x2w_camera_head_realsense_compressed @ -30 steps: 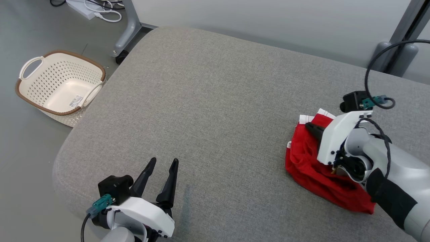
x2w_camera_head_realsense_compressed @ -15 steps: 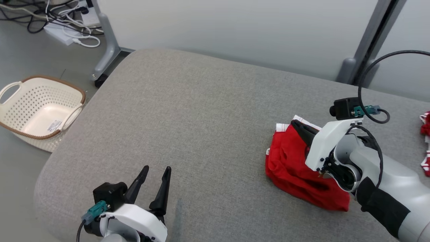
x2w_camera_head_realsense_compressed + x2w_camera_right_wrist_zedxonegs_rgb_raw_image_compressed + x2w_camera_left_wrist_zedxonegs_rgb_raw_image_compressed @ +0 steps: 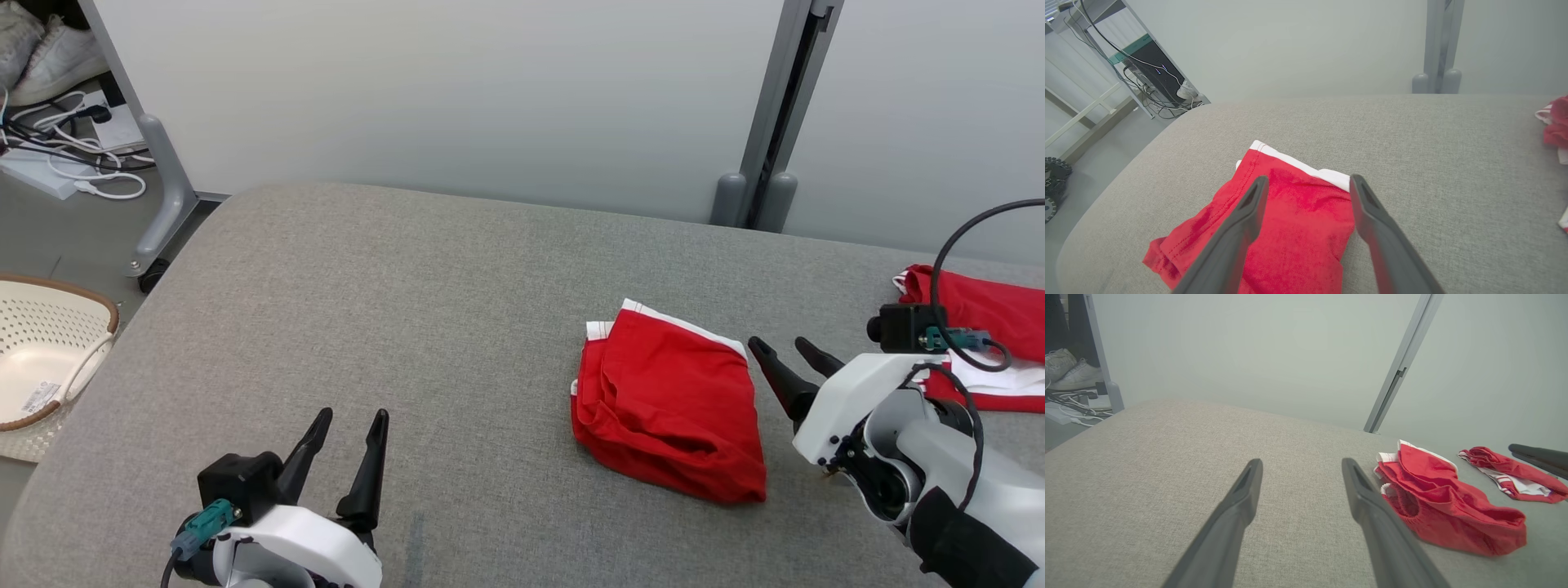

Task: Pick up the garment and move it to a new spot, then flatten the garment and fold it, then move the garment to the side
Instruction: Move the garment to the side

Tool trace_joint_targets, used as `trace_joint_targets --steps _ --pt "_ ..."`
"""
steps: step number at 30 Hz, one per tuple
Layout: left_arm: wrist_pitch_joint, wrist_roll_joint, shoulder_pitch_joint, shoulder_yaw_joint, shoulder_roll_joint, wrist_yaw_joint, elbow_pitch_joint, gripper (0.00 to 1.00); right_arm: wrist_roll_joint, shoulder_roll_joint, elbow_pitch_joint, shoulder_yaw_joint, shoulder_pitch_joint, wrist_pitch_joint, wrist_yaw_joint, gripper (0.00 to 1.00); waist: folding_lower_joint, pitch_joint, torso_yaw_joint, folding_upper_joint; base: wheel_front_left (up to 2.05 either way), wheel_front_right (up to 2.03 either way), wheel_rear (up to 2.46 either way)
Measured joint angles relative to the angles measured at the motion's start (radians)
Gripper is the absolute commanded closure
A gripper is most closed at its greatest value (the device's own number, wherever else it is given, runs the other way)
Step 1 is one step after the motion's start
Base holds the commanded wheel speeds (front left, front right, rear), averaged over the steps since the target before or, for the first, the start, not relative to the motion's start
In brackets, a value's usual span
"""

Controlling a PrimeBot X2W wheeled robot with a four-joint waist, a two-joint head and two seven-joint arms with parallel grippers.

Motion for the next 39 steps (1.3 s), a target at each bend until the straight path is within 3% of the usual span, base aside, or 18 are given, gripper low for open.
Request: trace_joint_targets --steps 6,19,24,34,37,38,39 --pt "0.012 0.001 0.013 -0.003 0.016 0.006 -0.020 0.00 0.076 0.011 0.040 -0.028 0.029 0.065 0.000 0.00 0.0000 0.000 -0.001 0.0001 0.00 0.00 0.00" --pt "0.038 0.006 0.010 -0.017 0.023 0.009 -0.033 0.00 0.229 0.053 0.261 -0.056 0.018 0.503 0.000 0.00 0.0000 0.026 0.076 0.0000 0.00 0.00 0.00" --pt "0.037 0.005 -0.007 -0.018 0.020 0.009 -0.034 0.00 0.336 0.059 0.322 -0.137 0.008 0.618 0.000 0.00 0.0000 0.054 0.112 0.0000 0.00 0.00 0.00" --pt "0.028 0.005 -0.023 -0.015 0.019 0.008 -0.028 0.00 0.386 0.060 0.366 -0.179 -0.004 0.733 0.005 0.00 0.0000 0.096 0.139 0.0000 0.00 0.00 0.00" --pt "0.026 0.005 -0.025 -0.014 0.017 0.008 -0.023 0.00 0.386 0.066 0.374 -0.179 -0.006 0.736 0.005 0.81 0.0000 0.097 0.136 0.0000 0.00 0.00 0.00" --pt "0.026 0.005 -0.025 -0.014 0.017 0.008 -0.022 0.00 0.383 0.067 0.373 -0.179 -0.006 0.734 0.005 1.00 0.0000 0.097 0.135 0.0000 0.00 0.00 0.00" --pt "0.026 0.005 -0.025 -0.014 0.016 0.008 -0.021 0.00 0.381 0.067 0.369 -0.178 -0.006 0.727 0.005 1.00 0.0000 0.097 0.133 0.0000 0.00 0.00 0.00"
